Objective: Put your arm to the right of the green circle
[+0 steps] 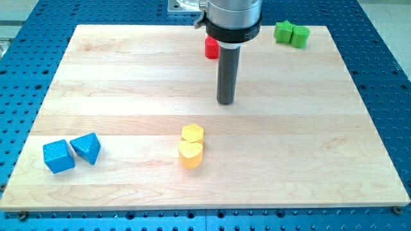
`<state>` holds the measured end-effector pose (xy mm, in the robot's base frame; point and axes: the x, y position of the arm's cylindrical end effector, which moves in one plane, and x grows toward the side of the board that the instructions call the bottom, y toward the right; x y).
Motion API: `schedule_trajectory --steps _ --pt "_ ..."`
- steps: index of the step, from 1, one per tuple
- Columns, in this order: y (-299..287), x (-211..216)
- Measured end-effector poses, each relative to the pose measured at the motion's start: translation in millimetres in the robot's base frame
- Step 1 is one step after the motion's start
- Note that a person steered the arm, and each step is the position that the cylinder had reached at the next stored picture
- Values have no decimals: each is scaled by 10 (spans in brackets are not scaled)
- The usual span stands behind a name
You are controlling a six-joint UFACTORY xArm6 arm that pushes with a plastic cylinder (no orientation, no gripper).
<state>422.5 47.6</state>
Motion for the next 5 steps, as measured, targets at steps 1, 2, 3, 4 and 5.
schedule_trajectory --steps 1,2,3,4,5 --pt "484 -354" --pt "866 -357" --pt "1179 -283" --pt "1969 -598" --pt "2223 -1032"
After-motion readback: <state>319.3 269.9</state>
